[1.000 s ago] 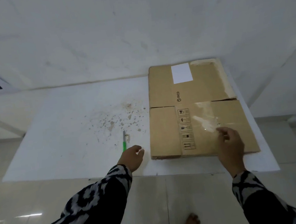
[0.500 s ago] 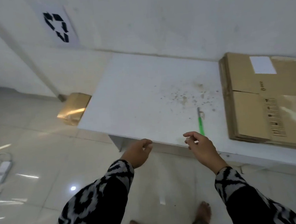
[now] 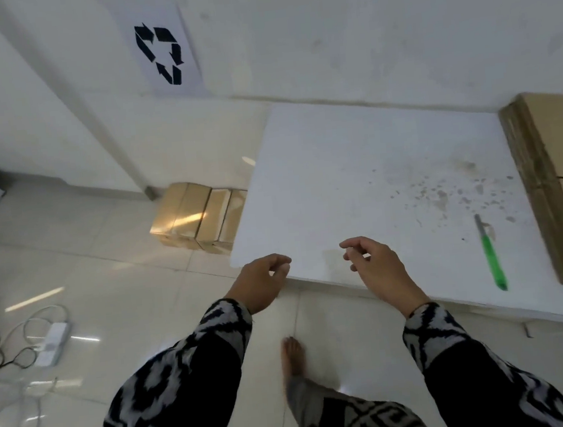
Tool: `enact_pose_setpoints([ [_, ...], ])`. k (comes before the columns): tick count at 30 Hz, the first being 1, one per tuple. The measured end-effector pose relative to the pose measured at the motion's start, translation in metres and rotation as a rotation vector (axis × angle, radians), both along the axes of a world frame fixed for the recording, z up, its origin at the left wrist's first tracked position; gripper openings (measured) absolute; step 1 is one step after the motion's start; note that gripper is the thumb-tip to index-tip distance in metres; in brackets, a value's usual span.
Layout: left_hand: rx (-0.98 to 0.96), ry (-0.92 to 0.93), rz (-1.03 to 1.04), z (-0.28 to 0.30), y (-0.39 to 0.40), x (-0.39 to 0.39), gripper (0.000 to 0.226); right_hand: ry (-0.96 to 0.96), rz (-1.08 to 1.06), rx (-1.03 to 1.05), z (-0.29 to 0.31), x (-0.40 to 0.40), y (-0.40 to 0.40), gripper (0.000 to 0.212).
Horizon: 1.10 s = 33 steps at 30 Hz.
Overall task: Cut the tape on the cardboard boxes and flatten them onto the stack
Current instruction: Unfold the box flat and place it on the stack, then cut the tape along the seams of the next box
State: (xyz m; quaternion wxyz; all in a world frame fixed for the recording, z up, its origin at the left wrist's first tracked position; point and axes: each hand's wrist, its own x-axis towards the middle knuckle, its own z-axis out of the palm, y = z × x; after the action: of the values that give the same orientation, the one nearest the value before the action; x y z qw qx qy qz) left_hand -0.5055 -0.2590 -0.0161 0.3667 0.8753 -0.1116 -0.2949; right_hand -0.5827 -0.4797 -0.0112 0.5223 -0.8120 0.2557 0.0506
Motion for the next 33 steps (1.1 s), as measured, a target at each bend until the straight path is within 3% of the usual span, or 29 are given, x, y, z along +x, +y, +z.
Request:
enact_pose_setpoints([
  [10, 0.047, 0.065, 0.090, -0.003, 0.097, 0.137, 0.026, 0.061, -0.005, 0.050, -0.003, 0.140, 0.088, 0.021],
  [24, 0.004, 0.132, -0.043, -0.033, 0.273, 0.341, 0.027, 0.122, -0.144, 0.035, -0.009, 0.310, 0.268, 0.022],
  [33, 0.073, 0.246, -0.117, -0.082, 0.284, 0.440, 0.026, 0.206, -0.218, 0.113, -0.069, 0.401, 0.298, 0.020],
])
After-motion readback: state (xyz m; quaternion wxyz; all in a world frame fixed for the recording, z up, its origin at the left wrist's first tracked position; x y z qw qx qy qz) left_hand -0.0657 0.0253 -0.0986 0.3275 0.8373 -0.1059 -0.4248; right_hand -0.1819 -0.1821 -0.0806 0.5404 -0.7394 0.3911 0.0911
